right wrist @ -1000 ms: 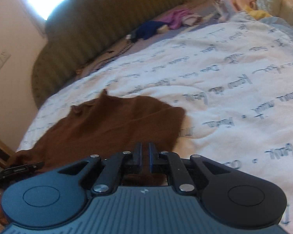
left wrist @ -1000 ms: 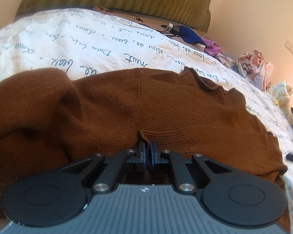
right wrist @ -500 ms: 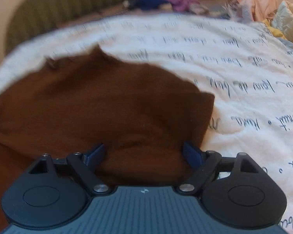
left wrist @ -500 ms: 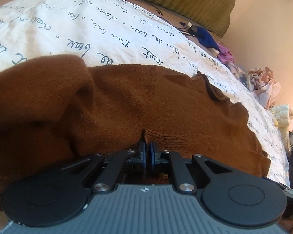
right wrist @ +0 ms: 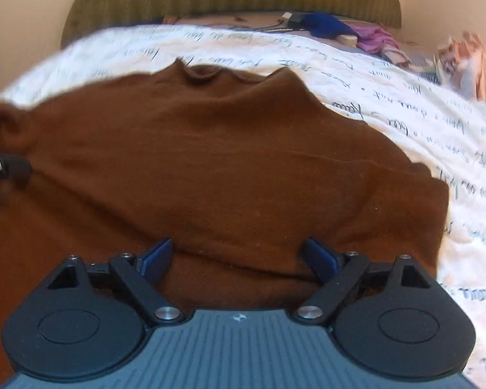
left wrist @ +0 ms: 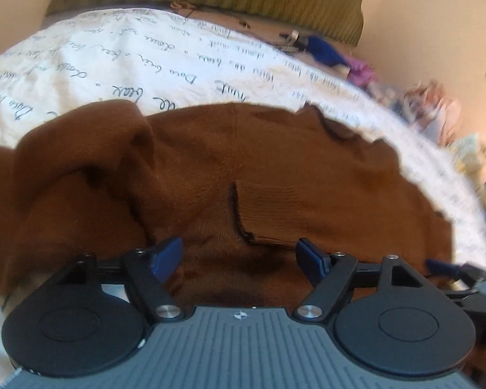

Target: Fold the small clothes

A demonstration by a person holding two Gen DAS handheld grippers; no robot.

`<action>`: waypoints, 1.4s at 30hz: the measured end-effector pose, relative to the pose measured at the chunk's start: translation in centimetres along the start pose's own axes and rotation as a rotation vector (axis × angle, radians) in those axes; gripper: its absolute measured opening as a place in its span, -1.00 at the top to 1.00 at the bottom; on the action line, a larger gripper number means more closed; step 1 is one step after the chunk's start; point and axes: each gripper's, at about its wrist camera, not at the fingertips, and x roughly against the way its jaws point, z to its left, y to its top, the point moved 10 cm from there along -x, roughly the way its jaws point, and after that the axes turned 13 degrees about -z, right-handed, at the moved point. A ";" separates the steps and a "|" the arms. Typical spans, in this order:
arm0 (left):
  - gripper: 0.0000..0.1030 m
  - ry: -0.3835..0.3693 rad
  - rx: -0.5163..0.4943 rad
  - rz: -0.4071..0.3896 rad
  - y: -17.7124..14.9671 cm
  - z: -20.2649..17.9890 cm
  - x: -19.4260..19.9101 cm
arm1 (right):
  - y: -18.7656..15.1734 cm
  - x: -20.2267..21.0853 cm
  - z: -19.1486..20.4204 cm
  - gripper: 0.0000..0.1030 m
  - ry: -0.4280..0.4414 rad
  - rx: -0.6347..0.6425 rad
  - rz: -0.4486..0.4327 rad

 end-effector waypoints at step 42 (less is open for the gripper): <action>0.93 -0.049 0.583 -0.337 12.3 21.1 11.4 | -3.7 16.5 7.8 -1.00 0.349 -0.145 -0.366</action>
